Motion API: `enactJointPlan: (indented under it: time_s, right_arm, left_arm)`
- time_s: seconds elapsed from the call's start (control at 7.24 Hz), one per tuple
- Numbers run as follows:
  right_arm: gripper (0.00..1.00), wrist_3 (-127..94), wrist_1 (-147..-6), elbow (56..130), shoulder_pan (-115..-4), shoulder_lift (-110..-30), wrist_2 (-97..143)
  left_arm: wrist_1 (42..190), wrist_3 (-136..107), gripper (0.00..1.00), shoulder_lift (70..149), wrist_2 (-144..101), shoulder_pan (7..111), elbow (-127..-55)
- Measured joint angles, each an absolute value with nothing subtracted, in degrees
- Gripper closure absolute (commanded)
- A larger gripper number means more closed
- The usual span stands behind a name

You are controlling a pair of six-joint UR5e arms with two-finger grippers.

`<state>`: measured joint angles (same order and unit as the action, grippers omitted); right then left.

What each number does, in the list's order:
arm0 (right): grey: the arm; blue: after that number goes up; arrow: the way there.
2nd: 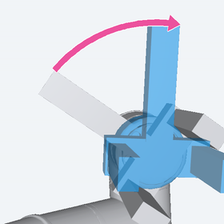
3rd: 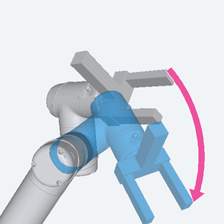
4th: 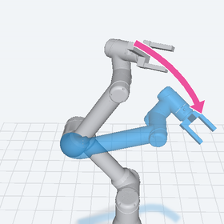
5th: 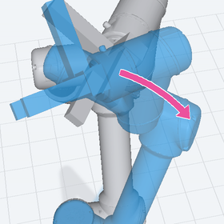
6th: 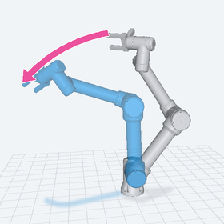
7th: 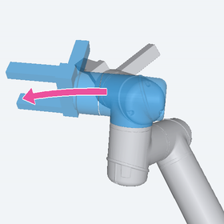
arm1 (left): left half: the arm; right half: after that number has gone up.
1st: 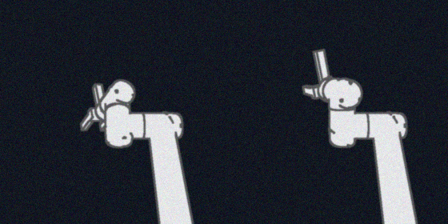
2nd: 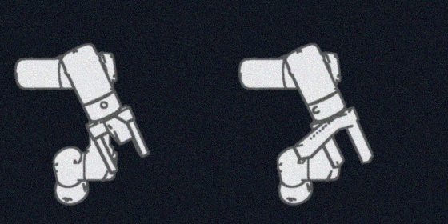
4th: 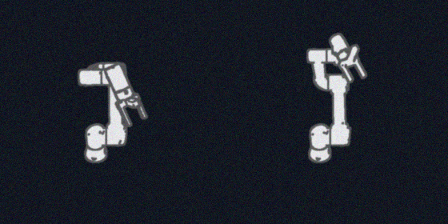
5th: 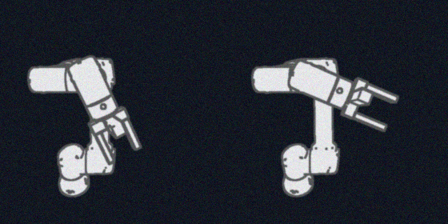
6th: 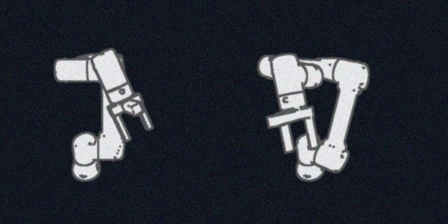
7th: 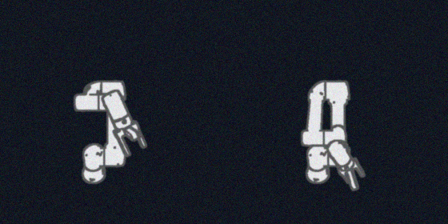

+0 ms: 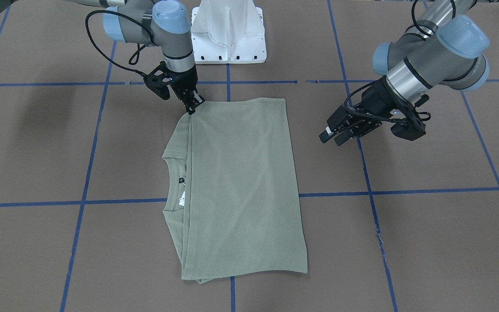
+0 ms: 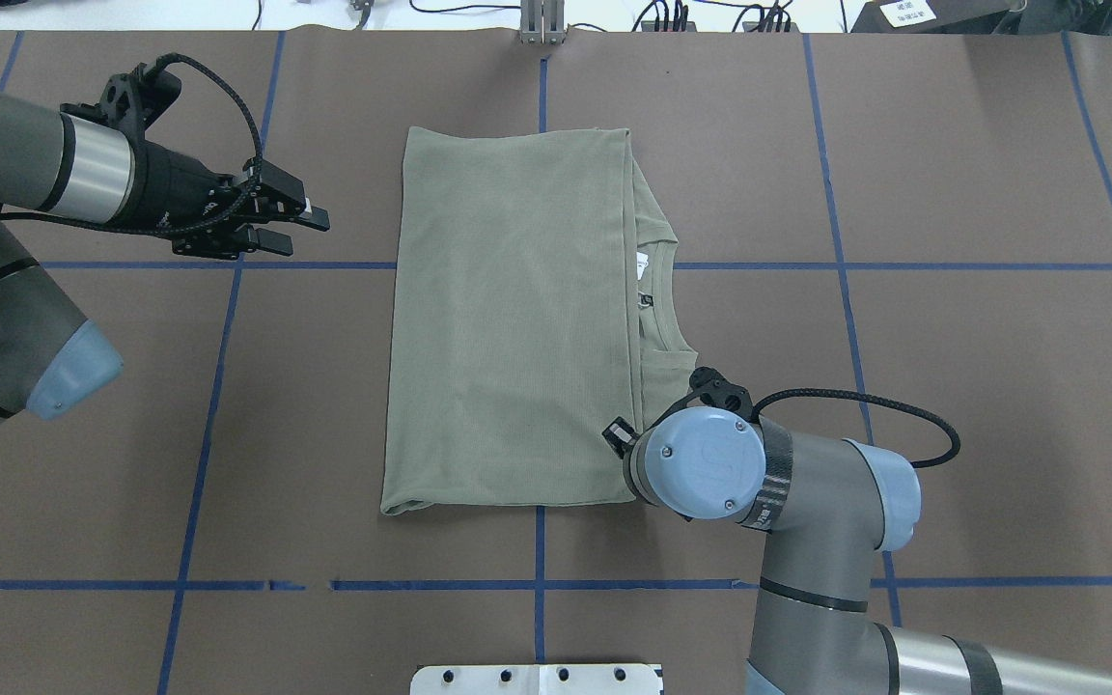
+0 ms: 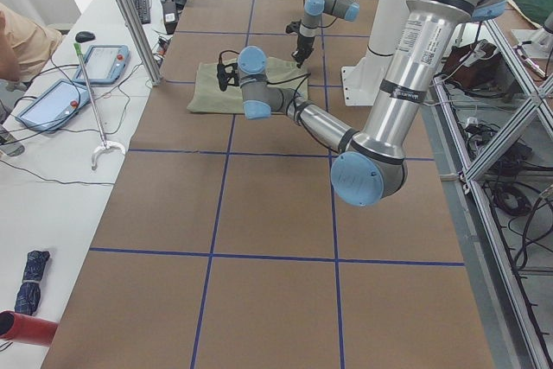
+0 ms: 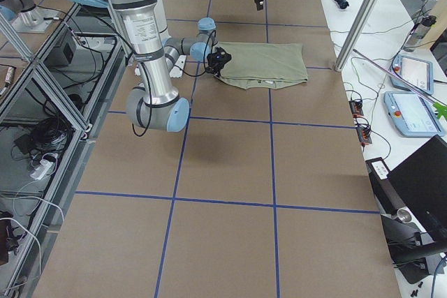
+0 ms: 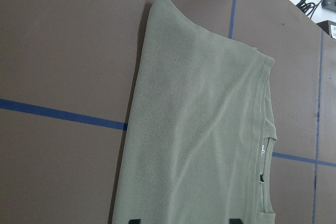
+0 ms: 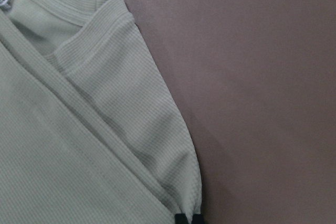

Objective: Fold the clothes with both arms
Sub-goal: 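Lower both grippers to the shirt corners nearest the robot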

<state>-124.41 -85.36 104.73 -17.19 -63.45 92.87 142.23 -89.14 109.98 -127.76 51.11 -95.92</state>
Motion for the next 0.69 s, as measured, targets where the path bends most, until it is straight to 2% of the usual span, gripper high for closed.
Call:
enactJointPlan:
  time_s: [0.28, 0.69]
  right_arm:
    - [1.0, -124.3, -85.5, 107.1, -17.8, -64.5, 93.9]
    - [1.0, -124.3, -85.7, 110.8, -17.9, -67.3, 94.3]
  left_arm:
    - [142.3, -96.7, 0.37, 109.4, -122.8, 49.5, -96.9]
    - [138.8, -111.8, 0.37, 103.5, -105.5, 35.3, -105.1]
